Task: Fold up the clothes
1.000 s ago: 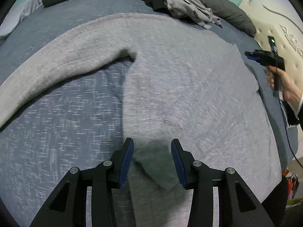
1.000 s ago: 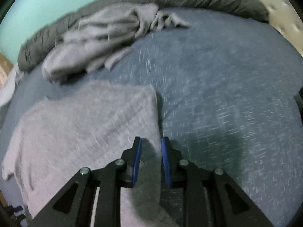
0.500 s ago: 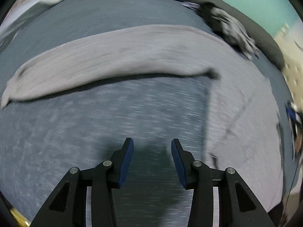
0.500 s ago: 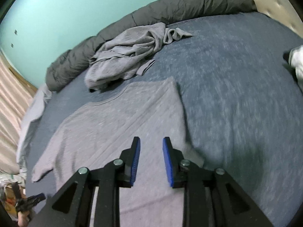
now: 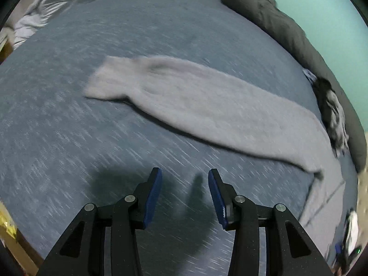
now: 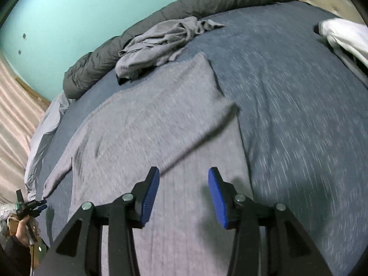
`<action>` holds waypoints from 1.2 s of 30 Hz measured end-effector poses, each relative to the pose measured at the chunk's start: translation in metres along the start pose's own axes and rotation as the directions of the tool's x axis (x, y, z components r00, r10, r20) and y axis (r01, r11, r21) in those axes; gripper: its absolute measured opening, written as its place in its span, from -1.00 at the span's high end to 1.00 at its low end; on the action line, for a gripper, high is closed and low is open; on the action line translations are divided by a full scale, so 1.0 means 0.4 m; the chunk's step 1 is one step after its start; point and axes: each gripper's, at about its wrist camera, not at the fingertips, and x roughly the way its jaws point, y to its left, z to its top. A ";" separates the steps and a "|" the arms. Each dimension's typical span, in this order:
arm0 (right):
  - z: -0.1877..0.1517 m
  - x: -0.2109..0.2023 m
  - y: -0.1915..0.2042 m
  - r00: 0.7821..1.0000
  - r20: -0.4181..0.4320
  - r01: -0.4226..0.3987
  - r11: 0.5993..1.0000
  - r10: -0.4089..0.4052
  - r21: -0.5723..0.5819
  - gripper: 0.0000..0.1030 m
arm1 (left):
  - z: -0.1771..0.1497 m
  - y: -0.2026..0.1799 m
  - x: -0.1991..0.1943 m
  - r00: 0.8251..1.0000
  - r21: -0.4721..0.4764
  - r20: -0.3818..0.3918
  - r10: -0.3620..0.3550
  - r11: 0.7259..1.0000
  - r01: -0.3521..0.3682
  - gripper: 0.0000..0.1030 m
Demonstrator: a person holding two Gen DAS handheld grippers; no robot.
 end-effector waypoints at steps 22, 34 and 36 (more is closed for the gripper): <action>-0.041 -0.040 0.009 0.998 -0.001 0.063 0.998 -0.063 -0.015 0.06 | 0.148 0.209 0.005 0.996 -0.241 0.091 -0.007 0.970 0.029 0.08; -0.054 -0.032 0.020 0.997 -0.012 0.077 0.997 -0.077 -0.016 0.05 | 0.206 0.154 0.003 0.988 -0.154 0.140 -0.059 0.985 0.081 0.86; -0.054 -0.031 0.017 0.997 -0.013 0.078 0.997 -0.078 -0.010 0.05 | 0.225 0.133 -0.023 0.984 -0.125 0.164 -0.073 0.988 0.094 0.87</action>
